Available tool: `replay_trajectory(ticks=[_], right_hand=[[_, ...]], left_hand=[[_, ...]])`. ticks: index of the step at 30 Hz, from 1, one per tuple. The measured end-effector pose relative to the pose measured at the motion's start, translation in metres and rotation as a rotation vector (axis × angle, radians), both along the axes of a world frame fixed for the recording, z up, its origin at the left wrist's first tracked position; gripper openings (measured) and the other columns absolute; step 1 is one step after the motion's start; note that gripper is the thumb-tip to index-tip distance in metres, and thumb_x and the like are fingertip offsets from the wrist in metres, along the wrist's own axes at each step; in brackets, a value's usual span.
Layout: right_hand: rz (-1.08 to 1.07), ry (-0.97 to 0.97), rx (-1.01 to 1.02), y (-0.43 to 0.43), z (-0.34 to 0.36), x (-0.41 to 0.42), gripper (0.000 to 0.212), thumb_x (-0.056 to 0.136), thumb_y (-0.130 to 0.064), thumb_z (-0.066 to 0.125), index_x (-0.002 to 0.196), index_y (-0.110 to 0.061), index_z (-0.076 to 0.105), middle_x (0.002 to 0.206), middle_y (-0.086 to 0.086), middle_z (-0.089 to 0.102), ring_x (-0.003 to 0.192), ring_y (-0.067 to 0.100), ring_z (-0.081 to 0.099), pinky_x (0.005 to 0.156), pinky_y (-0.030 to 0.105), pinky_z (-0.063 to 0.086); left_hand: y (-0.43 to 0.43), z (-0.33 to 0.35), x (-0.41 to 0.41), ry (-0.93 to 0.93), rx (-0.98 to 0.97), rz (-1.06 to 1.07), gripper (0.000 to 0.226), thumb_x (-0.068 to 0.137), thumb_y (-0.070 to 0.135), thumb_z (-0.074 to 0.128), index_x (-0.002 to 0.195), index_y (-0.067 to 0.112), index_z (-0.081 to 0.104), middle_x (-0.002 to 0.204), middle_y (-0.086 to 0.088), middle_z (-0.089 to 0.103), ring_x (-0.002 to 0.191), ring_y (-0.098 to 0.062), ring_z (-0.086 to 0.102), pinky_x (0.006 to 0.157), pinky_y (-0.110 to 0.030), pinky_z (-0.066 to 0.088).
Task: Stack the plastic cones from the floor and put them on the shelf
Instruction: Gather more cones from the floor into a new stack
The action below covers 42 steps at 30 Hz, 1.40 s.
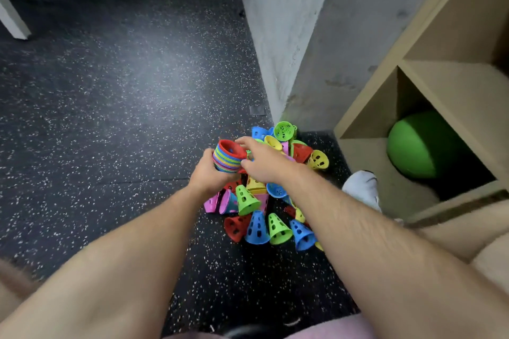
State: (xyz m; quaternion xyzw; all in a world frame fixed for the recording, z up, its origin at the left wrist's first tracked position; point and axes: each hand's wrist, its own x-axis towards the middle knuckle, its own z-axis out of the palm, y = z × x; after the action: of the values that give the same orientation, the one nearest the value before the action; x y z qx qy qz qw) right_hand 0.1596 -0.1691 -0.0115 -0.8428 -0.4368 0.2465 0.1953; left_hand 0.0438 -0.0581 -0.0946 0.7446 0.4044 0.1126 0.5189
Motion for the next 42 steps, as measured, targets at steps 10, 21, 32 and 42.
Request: replay_trajectory(ticks=[10,21,32,42], right_hand=[[-0.076,0.062,0.044,-0.012,-0.027,0.01,0.067,0.079,0.002,0.042,0.141,-0.024,0.044,0.143,0.005,0.045,0.131,0.021,0.045,0.111,0.034,0.036],[-0.34,-0.334,0.022,-0.016,-0.099,0.031,0.052,0.089,-0.015,0.051,0.14,-0.02,0.045,0.14,0.003,0.045,0.129,0.025,0.037,0.106,0.04,0.037],[-0.241,-0.319,-0.225,0.016,-0.129,0.064,0.076,0.091,-0.053,0.057,0.153,-0.025,0.024,0.15,0.008,0.038,0.141,0.029,0.025,0.116,0.044,0.02],[-0.537,-0.055,0.384,-0.009,-0.113,0.068,0.016,0.099,-0.024,0.056,0.108,-0.014,0.064,0.117,0.005,0.053,0.088,0.022,0.056,0.074,0.023,0.034]], left_hand=[[-0.021,-0.015,0.014,-0.01,-0.067,-0.031,0.067,0.049,0.039,0.09,0.106,0.026,0.056,0.091,0.004,0.075,0.08,-0.016,0.074,0.075,-0.042,0.062],[-0.013,-0.038,-0.015,0.047,-0.092,0.043,0.058,0.053,0.039,0.086,0.099,0.028,0.051,0.09,0.004,0.068,0.077,-0.015,0.068,0.074,-0.039,0.057],[-0.02,-0.058,0.022,0.081,-0.106,0.029,0.06,0.054,0.034,0.089,0.104,0.026,0.056,0.09,0.003,0.072,0.078,-0.013,0.071,0.078,-0.045,0.062],[-0.012,-0.055,0.022,0.143,-0.052,0.004,0.059,0.061,0.028,0.093,0.106,0.027,0.055,0.092,0.003,0.072,0.076,-0.008,0.07,0.075,-0.036,0.061]])
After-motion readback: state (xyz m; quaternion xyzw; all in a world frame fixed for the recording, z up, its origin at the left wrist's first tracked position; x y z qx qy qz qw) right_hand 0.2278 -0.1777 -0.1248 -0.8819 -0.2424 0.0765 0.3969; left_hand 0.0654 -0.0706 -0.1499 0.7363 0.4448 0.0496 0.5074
